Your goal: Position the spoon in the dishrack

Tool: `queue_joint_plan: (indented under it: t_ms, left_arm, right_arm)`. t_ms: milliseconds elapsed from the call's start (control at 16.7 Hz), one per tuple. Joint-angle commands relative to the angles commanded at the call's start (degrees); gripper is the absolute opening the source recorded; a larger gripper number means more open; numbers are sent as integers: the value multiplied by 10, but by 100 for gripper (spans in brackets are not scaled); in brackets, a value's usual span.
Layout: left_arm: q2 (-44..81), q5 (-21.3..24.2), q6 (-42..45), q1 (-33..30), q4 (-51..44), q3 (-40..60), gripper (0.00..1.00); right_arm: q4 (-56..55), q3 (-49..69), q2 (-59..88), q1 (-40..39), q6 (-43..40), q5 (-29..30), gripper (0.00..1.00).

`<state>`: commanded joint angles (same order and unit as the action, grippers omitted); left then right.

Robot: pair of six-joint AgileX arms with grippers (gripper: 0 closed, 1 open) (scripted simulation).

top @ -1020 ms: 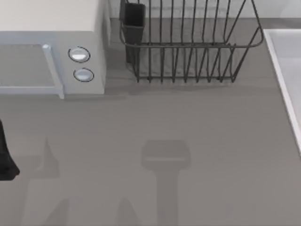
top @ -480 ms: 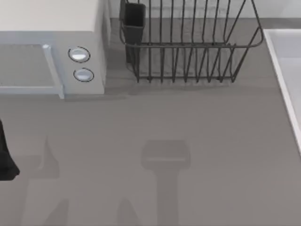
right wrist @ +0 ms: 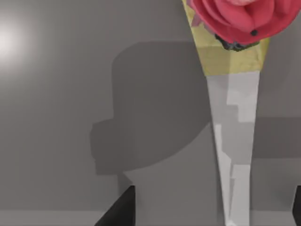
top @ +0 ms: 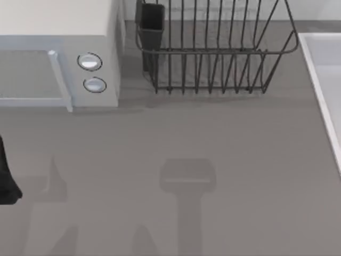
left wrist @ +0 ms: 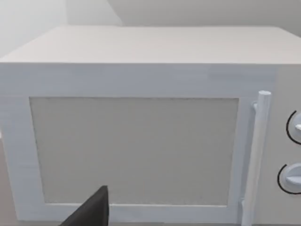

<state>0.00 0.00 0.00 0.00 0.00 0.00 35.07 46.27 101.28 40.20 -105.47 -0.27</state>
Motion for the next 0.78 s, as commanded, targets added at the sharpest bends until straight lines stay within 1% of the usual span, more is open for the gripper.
queue_joint_plan:
  t_ms: [60, 480, 540, 660, 780]
  left_arm:
    - [0, 0, 0, 0, 0, 0, 100]
    - [0, 0, 0, 0, 0, 0, 100]
    - [0, 0, 0, 0, 0, 0, 100]
    - [0, 0, 0, 0, 0, 0, 100]
    - [0, 0, 0, 0, 0, 0, 100]
  right_arm:
    - [0, 0, 0, 0, 0, 0, 0]
    - [0, 0, 0, 0, 0, 0, 0]
    - [50, 14, -40, -2, 23, 15, 0]
    - [59, 22, -41, -1, 22, 15, 0]
    - [91, 54, -45, 1, 18, 15, 0]
